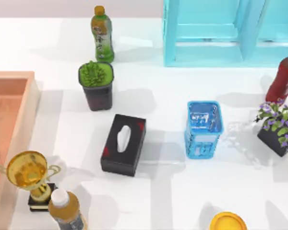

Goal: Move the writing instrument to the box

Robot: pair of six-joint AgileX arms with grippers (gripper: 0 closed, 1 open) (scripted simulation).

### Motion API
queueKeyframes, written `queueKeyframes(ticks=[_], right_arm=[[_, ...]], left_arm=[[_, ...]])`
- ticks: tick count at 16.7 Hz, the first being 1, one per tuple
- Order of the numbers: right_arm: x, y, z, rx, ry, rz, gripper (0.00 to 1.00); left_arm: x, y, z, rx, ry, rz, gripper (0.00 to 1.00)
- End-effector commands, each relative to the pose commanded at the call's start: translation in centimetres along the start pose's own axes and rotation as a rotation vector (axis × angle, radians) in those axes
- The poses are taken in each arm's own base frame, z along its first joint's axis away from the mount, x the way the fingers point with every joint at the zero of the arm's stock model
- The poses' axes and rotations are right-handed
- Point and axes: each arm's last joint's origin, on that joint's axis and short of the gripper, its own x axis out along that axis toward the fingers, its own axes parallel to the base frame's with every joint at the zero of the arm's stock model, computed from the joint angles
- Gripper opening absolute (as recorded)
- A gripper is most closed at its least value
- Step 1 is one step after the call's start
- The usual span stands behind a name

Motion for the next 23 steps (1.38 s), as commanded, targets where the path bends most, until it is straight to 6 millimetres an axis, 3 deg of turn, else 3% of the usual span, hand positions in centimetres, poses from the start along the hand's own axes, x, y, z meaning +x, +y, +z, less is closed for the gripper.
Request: queueKeyframes(ticks=[3,7,20,23], right_arm=[[0.0,0.0,0.0,0.000,0.000,0.000,1.00],[0.0,0.0,0.0,0.000,0.000,0.000,1.00],[0.0,0.0,0.0,0.000,0.000,0.000,1.00],[0.0,0.0,0.0,0.000,0.000,0.000,1.00]], left_arm=[[1.4,-0.5,-0.7,-0.026,-0.007,-0.021,0.00],[1.6,-0.5,-0.7,-0.030,-0.009,-0.027,0.00],[1.6,-0.5,-0.7,-0.030,-0.009,-0.027,0.98],[1.6,-0.5,-0.7,-0.030,-0.009,-0.027,1.00]])
